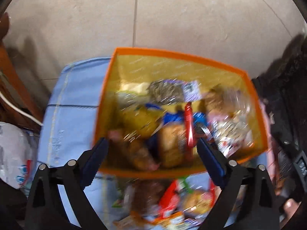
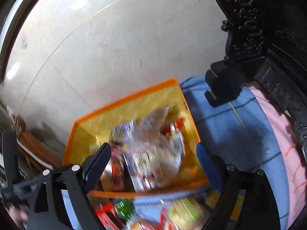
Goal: Organize snacks
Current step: 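Grasp a bread loaf packet with the left gripper while the right grasps a brown cake packet, then carry both packets into the orange box and release them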
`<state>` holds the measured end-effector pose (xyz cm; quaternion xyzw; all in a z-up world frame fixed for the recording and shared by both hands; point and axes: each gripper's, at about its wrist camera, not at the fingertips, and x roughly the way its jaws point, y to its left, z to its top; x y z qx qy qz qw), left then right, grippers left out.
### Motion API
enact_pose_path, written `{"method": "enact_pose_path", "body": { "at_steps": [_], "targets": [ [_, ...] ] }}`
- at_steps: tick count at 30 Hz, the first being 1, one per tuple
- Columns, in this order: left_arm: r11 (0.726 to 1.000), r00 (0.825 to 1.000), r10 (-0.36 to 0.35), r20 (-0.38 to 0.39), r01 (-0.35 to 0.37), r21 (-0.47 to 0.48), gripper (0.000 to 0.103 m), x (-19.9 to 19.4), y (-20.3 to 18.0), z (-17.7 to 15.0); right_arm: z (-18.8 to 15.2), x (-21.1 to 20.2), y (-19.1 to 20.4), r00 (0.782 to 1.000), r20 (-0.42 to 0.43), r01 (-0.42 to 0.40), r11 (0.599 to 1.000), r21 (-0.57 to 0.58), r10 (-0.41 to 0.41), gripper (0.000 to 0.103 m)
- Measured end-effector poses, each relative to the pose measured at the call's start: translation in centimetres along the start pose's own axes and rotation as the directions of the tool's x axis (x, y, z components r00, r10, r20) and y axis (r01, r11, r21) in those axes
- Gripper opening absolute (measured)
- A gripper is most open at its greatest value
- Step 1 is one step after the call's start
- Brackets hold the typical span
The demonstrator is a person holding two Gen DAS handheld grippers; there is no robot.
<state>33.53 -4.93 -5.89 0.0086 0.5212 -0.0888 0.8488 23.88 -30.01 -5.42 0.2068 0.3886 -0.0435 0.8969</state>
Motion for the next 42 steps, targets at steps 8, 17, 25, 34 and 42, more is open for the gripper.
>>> {"method": "enact_pose_path", "body": {
  "at_steps": [8, 17, 25, 34, 42],
  "targets": [
    [0.991, 0.994, 0.101, -0.049, -0.097, 0.090, 0.091, -0.3, 2.0, -8.3, -7.1, -4.1, -2.2, 0.996, -0.066, 0.061, 0.996, -0.069, -0.065, 0.097],
    [0.993, 0.982, 0.066, -0.178, -0.048, 0.107, 0.082, 2.0, 2.9, -16.8, -12.0, -5.5, -4.5, 0.980, -0.185, 0.068, 0.997, -0.026, -0.072, 0.097],
    [1.000, 0.970, -0.009, -0.245, 0.012, 0.011, 0.036, 3.6, 3.9, -18.7, -14.1, -4.9, -4.0, 0.954, -0.280, 0.069, 0.986, -0.151, -0.110, 0.097],
    [0.999, 0.962, -0.021, -0.272, 0.028, 0.022, 0.036, 2.3, 3.8, -19.4, -17.5, 1.5, -1.9, 0.923, -0.336, 0.094, 0.955, -0.282, -0.190, 0.082],
    [0.999, 0.962, -0.036, -0.270, 0.039, 0.007, 0.036, 1.9, 3.8, -20.3, -16.5, -0.4, -1.0, 0.935, -0.326, 0.040, 0.953, -0.301, -0.142, 0.048]
  ]
}}
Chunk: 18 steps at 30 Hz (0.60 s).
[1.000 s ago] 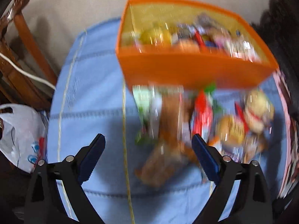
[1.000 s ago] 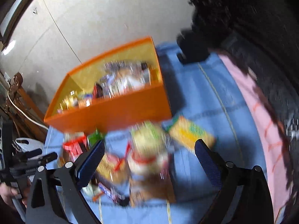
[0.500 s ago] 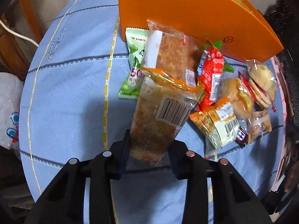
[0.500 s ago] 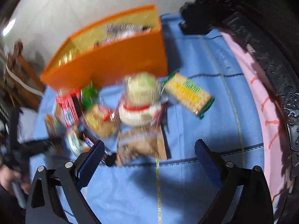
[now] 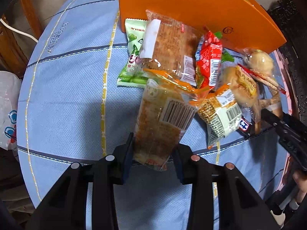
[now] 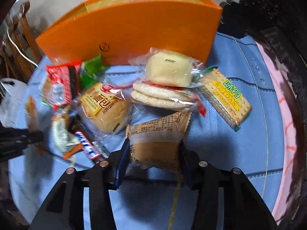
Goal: Organize snacks
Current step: 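Carry both packets into the orange box and release them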
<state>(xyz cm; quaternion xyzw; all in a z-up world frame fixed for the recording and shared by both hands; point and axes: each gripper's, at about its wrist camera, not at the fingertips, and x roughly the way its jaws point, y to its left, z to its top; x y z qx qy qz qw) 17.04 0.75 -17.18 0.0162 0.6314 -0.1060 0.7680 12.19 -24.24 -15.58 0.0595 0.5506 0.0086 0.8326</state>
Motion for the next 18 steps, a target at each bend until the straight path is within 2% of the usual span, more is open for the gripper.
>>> {"method": "enact_pose_path", "body": {
  "at_steps": [4, 10, 14, 18],
  "targets": [
    [1.000, 0.999, -0.013, 0.029, 0.013, 0.003, 0.035, -1.7, -0.4, -0.2, -0.7, -3.3, -1.1, 0.997, 0.037, -0.074, 0.997, 0.026, 0.073, 0.048],
    [1.000, 0.998, -0.022, 0.061, 0.021, 0.018, 0.035, -4.3, 0.1, 0.2, -0.4, -7.2, -1.2, 0.988, 0.106, -0.115, 0.993, 0.013, 0.113, 0.048],
    [0.998, 0.991, -0.053, 0.120, 0.049, 0.036, 0.035, -7.1, -0.5, 1.3, 1.7, -9.4, -1.0, 0.976, 0.176, -0.129, 0.992, -0.003, 0.127, 0.048],
    [0.995, 0.979, -0.066, 0.194, 0.049, 0.091, 0.035, -9.6, -1.6, 4.0, 5.2, -10.8, -0.9, 0.957, 0.260, -0.125, 0.992, -0.022, 0.126, 0.048]
  ]
}}
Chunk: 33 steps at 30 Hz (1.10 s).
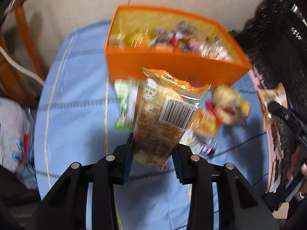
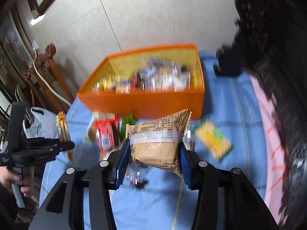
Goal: Organize snacks
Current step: 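Carry both packets into the orange box and release them, then move the left gripper back to the table while the right grasps a round red-labelled pastry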
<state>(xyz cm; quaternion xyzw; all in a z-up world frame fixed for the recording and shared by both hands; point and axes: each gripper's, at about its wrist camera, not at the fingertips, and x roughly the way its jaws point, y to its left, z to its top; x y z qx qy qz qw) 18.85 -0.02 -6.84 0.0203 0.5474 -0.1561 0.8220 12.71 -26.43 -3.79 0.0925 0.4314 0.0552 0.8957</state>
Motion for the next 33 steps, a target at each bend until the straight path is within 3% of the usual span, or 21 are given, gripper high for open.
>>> {"method": "enact_pose_path", "body": {
  "at_steps": [7, 15, 17, 18, 19, 20, 22, 27, 33],
  "targets": [
    [0.999, 0.993, 0.000, 0.116, -0.004, 0.033, 0.035, -0.7, -2.7, 9.3, 7.7, 2.3, 0.7, 0.994, 0.110, -0.003, 1.000, 0.016, 0.001, 0.048],
    [0.999, 0.993, 0.028, 0.114, -0.033, 0.039, 0.036, 2.5, -4.2, 16.5, 11.6, 7.4, 1.1, 0.995, 0.101, 0.012, 0.999, 0.042, -0.016, 0.048],
    [0.999, 0.994, 0.047, 0.098, -0.048, 0.015, 0.038, 3.8, -4.2, 17.0, 11.8, 8.7, 0.8, 0.997, 0.080, 0.010, 0.999, 0.054, -0.014, 0.052],
    [0.998, 0.994, 0.064, 0.084, -0.064, -0.001, 0.060, 4.4, -4.1, 17.1, 11.8, 9.6, 0.3, 0.999, 0.051, 0.004, 0.997, 0.073, -0.008, 0.056],
    [0.992, 0.991, 0.125, 0.049, -0.124, -0.028, 0.094, 5.3, -3.9, 17.3, 11.8, 9.8, 0.0, 0.998, 0.048, 0.023, 0.995, 0.092, -0.027, 0.067],
    [0.984, 0.984, 0.178, 0.030, -0.176, -0.038, 0.099, 5.6, -3.8, 17.2, 11.6, 9.6, -0.2, 0.997, 0.063, 0.047, 0.994, 0.102, -0.053, 0.071],
    [0.979, 0.979, 0.203, 0.033, -0.203, -0.013, 0.098, 5.7, -3.7, 16.7, 11.1, 8.7, -0.5, 0.991, 0.111, 0.065, 0.994, 0.088, -0.075, 0.086],
    [0.977, 0.977, 0.213, 0.018, -0.213, 0.020, 0.098, 5.4, -3.0, 14.5, 8.7, 6.8, -0.8, 0.993, 0.101, 0.051, 0.996, 0.074, -0.059, 0.087],
    [0.978, 0.978, 0.209, 0.003, -0.209, -0.017, 0.098, 4.4, -0.9, 10.8, 4.9, 4.4, -2.4, 0.994, 0.076, 0.075, 0.991, 0.115, -0.084, 0.092]
  ]
}}
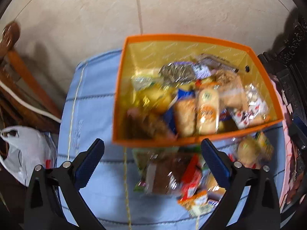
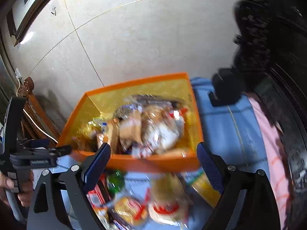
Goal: Organize snacks
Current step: 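Move the left gripper back to the table while the right grasps a round red-labelled pastry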
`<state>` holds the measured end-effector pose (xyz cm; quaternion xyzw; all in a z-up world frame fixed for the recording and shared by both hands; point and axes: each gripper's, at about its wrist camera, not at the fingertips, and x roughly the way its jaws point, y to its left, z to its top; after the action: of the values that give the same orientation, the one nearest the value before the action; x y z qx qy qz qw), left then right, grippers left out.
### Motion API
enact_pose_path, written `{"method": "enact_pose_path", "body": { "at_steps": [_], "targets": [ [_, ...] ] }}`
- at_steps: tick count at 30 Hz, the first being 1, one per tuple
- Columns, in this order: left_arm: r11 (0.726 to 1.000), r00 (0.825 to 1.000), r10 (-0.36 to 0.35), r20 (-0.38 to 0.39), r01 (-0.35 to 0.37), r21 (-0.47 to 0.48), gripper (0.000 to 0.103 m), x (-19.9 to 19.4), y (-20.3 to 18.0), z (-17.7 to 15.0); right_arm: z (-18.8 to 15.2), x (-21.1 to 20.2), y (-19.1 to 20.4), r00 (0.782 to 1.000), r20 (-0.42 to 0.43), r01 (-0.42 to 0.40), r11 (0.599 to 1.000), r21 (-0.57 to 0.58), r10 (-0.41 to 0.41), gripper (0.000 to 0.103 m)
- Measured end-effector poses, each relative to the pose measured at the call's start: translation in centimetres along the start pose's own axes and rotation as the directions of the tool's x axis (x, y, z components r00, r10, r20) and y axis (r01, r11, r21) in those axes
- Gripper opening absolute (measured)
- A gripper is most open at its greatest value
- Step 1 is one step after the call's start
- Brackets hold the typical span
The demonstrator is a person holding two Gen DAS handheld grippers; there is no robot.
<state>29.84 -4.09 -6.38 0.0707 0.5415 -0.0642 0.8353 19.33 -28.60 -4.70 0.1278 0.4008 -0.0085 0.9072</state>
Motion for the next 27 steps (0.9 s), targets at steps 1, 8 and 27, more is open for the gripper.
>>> {"method": "enact_pose_path", "body": {
  "at_steps": [1, 8, 27],
  "targets": [
    [1.000, 1.000, -0.011, -0.017, 0.011, -0.016, 0.098, 0.3, 0.6, -0.8, -0.9, -0.4, -0.6, 1.000, -0.009, 0.009, 1.000, 0.014, -0.008, 0.093],
    [0.994, 0.992, -0.029, -0.122, 0.015, -0.108, 0.098, 2.9, 3.2, -6.3, -6.9, -1.4, -4.1, 0.991, -0.133, 0.031, 0.995, 0.096, -0.018, 0.094],
    [0.992, 0.956, -0.092, -0.279, 0.064, -0.110, 0.098, 5.3, 2.1, -15.8, -10.0, 3.4, -1.4, 0.969, -0.246, 0.026, 0.999, 0.034, -0.017, 0.094]
  ]
}}
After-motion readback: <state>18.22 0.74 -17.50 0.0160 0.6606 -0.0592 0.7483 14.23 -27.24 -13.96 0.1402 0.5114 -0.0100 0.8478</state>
